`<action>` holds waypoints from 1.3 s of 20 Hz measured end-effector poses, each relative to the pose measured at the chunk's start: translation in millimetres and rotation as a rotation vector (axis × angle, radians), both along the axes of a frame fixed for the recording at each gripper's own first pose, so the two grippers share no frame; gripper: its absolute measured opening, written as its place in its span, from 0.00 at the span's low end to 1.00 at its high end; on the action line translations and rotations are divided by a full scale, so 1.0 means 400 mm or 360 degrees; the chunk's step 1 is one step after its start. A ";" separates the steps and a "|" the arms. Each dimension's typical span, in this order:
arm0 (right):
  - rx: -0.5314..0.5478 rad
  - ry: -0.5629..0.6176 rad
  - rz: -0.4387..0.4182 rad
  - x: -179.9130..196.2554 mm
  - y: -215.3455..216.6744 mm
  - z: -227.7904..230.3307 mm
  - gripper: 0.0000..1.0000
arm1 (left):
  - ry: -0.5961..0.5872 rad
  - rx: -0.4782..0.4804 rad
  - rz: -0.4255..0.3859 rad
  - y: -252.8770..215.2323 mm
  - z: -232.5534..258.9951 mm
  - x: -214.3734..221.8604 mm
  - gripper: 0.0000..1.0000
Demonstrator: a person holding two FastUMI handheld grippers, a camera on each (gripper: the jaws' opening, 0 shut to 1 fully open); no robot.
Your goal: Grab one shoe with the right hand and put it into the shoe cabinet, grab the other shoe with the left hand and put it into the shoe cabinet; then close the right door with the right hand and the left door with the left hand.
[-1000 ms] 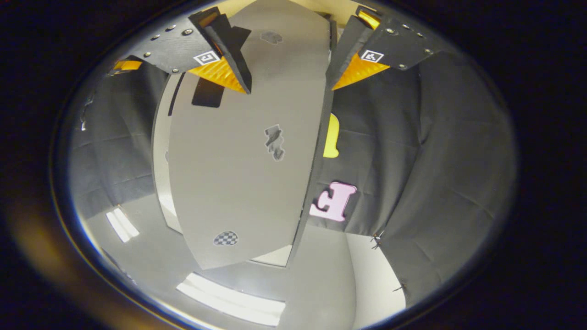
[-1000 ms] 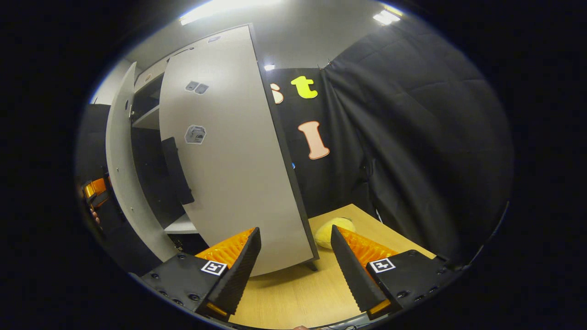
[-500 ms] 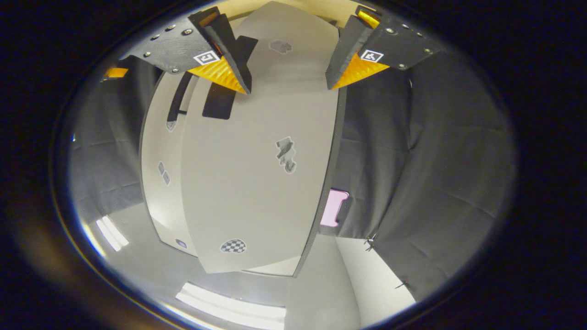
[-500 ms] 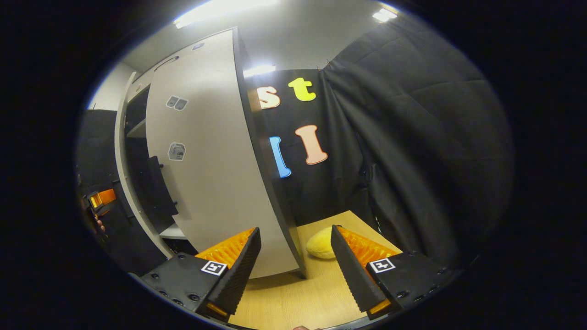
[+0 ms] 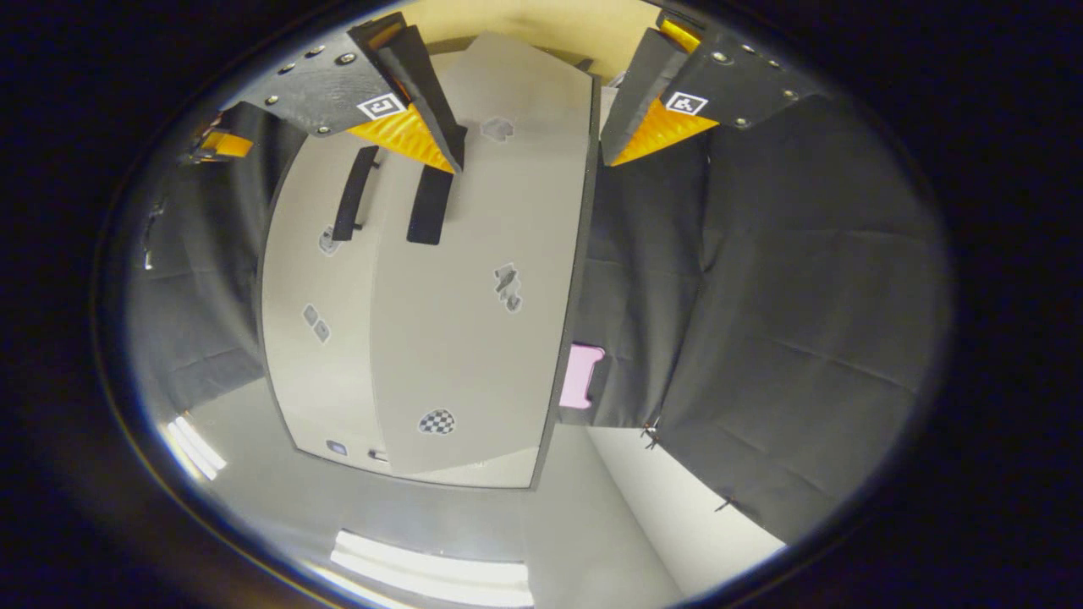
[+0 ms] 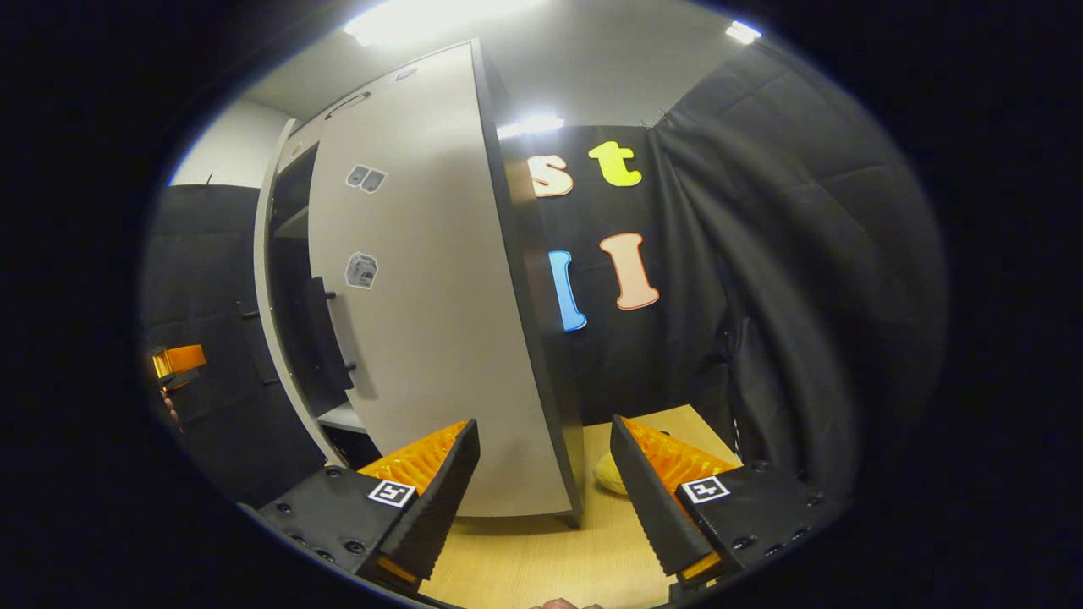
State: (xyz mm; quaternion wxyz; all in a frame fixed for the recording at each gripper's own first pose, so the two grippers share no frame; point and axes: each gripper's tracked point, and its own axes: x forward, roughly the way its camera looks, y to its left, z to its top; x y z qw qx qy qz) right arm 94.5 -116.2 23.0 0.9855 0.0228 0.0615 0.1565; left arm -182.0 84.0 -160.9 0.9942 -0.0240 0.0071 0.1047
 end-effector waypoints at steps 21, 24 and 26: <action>-0.0111 -0.0072 -0.0158 -0.174 0.082 0.015 0.98 | -0.0051 -0.0167 -0.0035 0.180 -0.108 -0.151 0.94; -0.0135 -0.0129 -0.0200 -0.186 0.076 0.036 0.98 | -0.0058 -0.0138 -0.0069 0.191 -0.095 -0.152 0.94; -0.0130 -0.0116 -0.0222 -0.196 0.074 0.034 0.98 | -0.0047 -0.0080 -0.0055 0.210 -0.088 -0.142 0.94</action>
